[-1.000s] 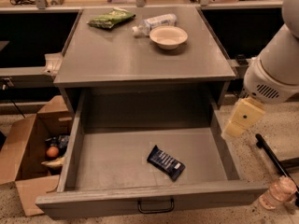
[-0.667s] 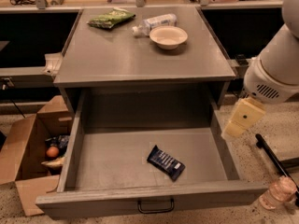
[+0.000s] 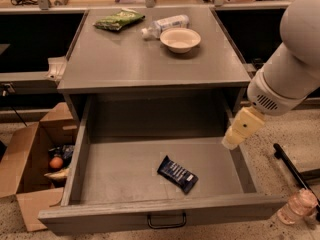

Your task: Pick rxbar blueberry from top drawer and place on counter

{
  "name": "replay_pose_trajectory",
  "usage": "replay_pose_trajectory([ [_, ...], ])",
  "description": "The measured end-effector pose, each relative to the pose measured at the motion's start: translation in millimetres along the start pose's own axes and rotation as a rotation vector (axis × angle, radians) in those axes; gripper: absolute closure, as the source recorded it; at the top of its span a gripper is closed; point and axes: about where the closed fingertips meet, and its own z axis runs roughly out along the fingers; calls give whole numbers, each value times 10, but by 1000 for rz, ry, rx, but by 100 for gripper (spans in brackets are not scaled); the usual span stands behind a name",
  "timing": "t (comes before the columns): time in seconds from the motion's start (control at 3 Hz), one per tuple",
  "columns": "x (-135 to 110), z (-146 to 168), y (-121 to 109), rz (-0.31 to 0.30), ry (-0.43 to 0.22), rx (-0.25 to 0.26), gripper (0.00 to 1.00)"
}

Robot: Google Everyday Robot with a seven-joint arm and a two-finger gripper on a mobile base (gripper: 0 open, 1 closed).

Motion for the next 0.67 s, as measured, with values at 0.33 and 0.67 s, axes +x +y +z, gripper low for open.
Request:
replay_pose_trajectory([
  [0.33, -87, 106, -16, 60, -27, 14, 0],
  [0.67, -137, 249, 38, 81, -62, -21, 0],
])
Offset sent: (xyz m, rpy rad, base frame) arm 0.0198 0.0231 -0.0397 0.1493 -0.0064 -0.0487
